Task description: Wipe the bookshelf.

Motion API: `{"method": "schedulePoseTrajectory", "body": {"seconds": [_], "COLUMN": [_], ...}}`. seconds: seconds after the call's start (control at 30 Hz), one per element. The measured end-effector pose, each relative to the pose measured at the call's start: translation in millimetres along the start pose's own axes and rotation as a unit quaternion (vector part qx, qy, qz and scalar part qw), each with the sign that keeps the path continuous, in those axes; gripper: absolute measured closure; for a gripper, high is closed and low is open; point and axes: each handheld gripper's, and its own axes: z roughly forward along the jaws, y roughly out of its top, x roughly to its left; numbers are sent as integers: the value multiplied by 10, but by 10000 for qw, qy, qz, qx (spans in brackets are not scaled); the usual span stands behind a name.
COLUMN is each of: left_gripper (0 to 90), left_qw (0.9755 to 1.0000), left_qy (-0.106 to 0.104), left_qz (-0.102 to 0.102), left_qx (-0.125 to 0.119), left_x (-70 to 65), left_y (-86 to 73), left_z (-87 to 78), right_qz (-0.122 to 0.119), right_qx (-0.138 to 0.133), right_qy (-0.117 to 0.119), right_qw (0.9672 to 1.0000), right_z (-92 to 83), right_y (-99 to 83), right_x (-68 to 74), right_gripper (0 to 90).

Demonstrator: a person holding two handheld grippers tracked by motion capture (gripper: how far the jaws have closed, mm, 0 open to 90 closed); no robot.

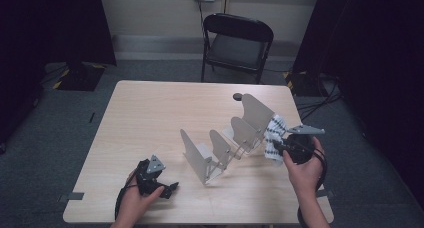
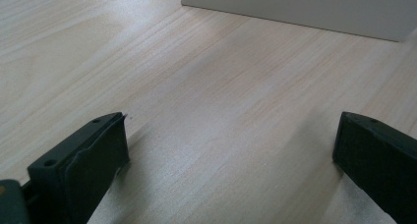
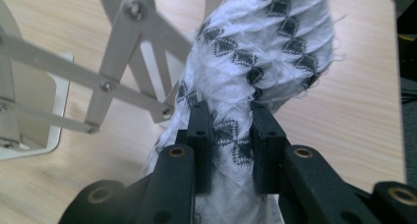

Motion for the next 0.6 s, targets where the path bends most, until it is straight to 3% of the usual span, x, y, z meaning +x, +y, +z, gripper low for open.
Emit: {"method": "schedulePoseTrajectory", "body": {"seconds": [0.6], "left_gripper": [0], "left_qw": [10000], "left_qy": [-6], "left_qz": [20], "left_qx": [9], "left_x": [3], "left_y": [6], "left_z": [4], "right_qz": [164], "right_qx": [753], "right_qy": [306], "right_qw": [9966], "right_z": [610], "right_y": [-548], "right_x": [168], "right_gripper": [737]}}
